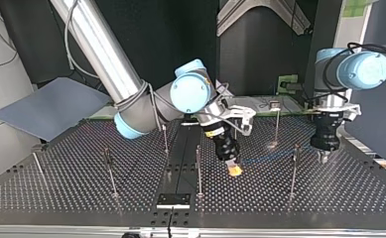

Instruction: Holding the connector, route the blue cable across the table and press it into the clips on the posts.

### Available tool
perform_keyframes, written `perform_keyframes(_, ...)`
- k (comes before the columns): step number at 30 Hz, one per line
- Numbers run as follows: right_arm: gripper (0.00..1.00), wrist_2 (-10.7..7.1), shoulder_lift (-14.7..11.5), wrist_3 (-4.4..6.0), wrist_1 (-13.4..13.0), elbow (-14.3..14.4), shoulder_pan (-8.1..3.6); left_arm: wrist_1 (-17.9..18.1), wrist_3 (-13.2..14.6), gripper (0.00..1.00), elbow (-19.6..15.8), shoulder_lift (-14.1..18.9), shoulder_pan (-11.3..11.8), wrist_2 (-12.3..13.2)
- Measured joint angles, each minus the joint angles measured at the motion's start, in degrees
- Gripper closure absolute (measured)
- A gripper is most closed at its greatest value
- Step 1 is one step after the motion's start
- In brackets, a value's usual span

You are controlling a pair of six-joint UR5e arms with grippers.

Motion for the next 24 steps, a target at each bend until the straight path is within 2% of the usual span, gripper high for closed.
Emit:
perform_keyframes(1, 1.0, 0.0, 0.0, -0.02, 0.0, 0.0, 0.02, -0.5, 0.5, 0.51, -0.1, 0.4, -0.1, -0.4)
perform_keyframes(2, 1.0, 0.01, 0.0, -0.04, 0.0, 0.0, 0.02, -1.0, 1.1, 0.36, -0.2, 0.7, -0.1, -0.7)
perform_keyframes(3, 1.0, 0.07, 0.0, -0.05, 0.1, 0.0, 0.03, -1.8, 1.8, 0.36, -0.4, 1.2, -0.2, -1.0)
perform_keyframes(5, 1.0, 0.31, -0.1, -0.06, 0.2, 0.0, 0.02, -2.9, 2.9, 0.11, -0.8, 2.0, -0.2, -1.5)
perform_keyframes(6, 1.0, 0.59, -0.1, -0.06, 0.3, 0.0, 0.03, -3.6, 3.6, 0.11, -1.1, 2.6, -0.2, -2.0)
perform_keyframes(7, 1.0, 0.84, -0.2, -0.07, 0.4, 0.0, 0.04, -4.1, 4.1, 0.02, -1.3, 3.1, -0.2, -2.3)
perform_keyframes(8, 1.0, 1.15, -0.3, -0.07, 0.5, 0.0, 0.04, -4.6, 4.6, 0.0, -1.6, 3.5, -0.3, -2.7)
perform_keyframes(15, 1.0, 4.47, -1.1, -0.55, 2.0, 0.0, 0.15, -8.3, 8.0, 0.0, -3.7, 7.1, -0.6, -5.4)
perform_keyframes(21, 1.0, 7.19, -1.2, -1.11, 3.5, 0.0, 0.22, -11.6, 10.1, 0.0, -4.2, 9.6, -1.7, -4.6)
perform_keyframes(24, 1.0, 7.94, -1.2, -1.25, 4.0, 0.0, 0.26, -13.1, 10.6, 0.0, -4.3, 10.5, -2.0, -4.0)
